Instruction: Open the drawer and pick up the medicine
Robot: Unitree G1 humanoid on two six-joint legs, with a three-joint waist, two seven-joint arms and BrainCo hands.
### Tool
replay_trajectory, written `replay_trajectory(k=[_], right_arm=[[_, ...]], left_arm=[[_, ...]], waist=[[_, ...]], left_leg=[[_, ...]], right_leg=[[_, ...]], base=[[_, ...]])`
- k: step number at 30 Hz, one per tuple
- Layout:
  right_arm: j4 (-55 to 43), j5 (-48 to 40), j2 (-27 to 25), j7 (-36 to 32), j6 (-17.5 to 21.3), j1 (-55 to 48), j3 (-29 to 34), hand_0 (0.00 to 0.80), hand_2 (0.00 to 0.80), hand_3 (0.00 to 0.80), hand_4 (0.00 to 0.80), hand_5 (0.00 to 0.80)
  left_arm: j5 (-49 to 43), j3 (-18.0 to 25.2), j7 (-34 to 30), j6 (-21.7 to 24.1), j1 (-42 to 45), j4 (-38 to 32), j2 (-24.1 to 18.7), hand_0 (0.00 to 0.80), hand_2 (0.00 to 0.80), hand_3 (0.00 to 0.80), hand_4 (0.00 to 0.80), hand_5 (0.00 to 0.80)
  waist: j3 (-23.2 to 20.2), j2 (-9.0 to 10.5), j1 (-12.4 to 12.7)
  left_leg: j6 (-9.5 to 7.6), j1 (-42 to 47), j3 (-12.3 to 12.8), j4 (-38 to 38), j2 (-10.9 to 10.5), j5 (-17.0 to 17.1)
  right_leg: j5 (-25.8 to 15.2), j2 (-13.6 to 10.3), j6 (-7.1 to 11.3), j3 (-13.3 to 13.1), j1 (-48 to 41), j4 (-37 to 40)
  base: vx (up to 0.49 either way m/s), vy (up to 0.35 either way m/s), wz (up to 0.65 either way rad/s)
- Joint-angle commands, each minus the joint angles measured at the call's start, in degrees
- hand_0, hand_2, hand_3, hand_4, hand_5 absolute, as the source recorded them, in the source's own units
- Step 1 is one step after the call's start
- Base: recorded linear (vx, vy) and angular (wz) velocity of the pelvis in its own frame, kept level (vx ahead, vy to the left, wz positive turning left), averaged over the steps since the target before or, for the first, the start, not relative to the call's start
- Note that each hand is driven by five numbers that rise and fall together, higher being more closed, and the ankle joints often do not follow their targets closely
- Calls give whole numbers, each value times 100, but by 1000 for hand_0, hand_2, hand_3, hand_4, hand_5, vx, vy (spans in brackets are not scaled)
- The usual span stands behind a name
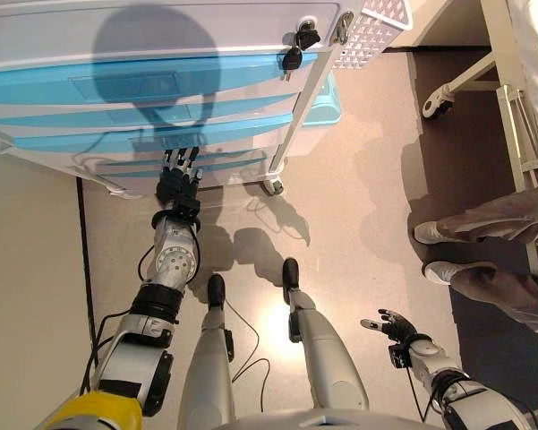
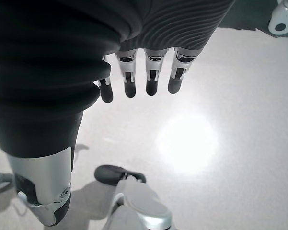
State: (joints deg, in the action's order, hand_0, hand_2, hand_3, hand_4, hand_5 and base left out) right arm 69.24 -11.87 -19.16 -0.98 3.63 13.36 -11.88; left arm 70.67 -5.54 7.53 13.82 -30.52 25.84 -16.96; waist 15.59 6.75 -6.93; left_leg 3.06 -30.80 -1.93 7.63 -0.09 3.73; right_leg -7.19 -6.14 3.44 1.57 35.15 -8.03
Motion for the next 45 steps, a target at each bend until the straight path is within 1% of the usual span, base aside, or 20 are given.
replay_trajectory(k=[1,5,11,17,24,30,33,34,38,40,45], right_arm=[[162,168,-408,-6,28,-240,-188,0,0,0,0,0],[156,181,-391,7,26,-251,-152,0,0,0,0,0],[168,188,-371,16,33,-242,-158,0,0,0,0,0],[193,184,-367,9,36,-228,-148,0,0,0,0,0],[214,226,-359,-9,26,-282,-135,0,0,0,0,0],[263,252,-327,5,10,-247,-130,0,0,0,0,0],[289,254,-309,29,7,-233,-126,0,0,0,0,0],[289,254,-309,29,8,-233,-126,0,0,0,0,0],[295,272,-307,62,-5,-229,-88,0,0,0,0,0],[296,273,-307,72,-6,-231,-75,0,0,0,0,0],[358,292,-297,107,-37,-238,-33,0,0,0,0,0]], left_arm=[[-622,45,-986,559,-695,-2149,-199,800,800,800,800,800],[-585,91,-1012,538,-455,-2282,-129,800,800,800,800,800],[-594,54,-1028,507,-321,-2367,-85,800,800,800,800,800],[-557,23,-1150,426,-119,-2513,-90,800,800,800,800,800],[-558,70,-1161,376,77,-2574,-53,800,800,800,800,800],[-564,76,-1196,316,332,-2709,-16,800,800,800,800,800],[-540,66,-1226,276,459,-2763,5,800,800,800,800,800],[-541,66,-1226,276,459,-2764,5,800,800,800,800,800],[-526,62,-1233,203,712,-2792,107,800,800,800,800,800],[-525,46,-1240,189,770,-2825,111,800,800,800,800,800],[-486,-60,-1290,42,1129,-3005,173,800,800,800,800,800]], waist=[[-401,-151,-82],[-384,-159,-57],[-359,-173,-21],[-318,-148,51],[-317,-173,105],[-298,-183,217],[-270,-191,289],[-270,-192,287],[-248,-246,367],[-247,-259,383],[-224,-314,492]], left_leg=[[-279,-606,-216,609,-248,-408],[-281,-597,-231,617,-253,-404],[-281,-592,-244,612,-247,-383],[-252,-560,-318,670,-233,-355],[-233,-500,-409,684,-234,-342],[-189,-416,-535,640,-223,-289],[-172,-396,-632,642,-251,-258],[-172,-395,-634,642,-252,-258],[-165,-353,-745,603,-304,-211],[-166,-345,-761,605,-313,-207],[-154,-313,-921,638,-373,-180]], right_leg=[[134,131,127,42,12,-272],[141,128,120,46,5,-284],[188,135,101,62,42,-395],[255,153,66,173,-17,-460],[378,180,34,236,-52,-645],[499,160,4,374,-72,-822],[585,135,-15,490,-115,-909],[586,135,-15,492,-116,-910],[672,99,-35,616,-169,-985],[678,88,-34,639,-186,-996],[782,41,-59,777,-269,-1113]], base=[[0,0,0],[0,0,0],[-4,-5,1],[-23,-35,5],[-4,-30,5],[-3,-39,9],[-7,-52,19],[-2,-29,20],[-5,-23,14],[-3,-12,12],[6,-24,15]])
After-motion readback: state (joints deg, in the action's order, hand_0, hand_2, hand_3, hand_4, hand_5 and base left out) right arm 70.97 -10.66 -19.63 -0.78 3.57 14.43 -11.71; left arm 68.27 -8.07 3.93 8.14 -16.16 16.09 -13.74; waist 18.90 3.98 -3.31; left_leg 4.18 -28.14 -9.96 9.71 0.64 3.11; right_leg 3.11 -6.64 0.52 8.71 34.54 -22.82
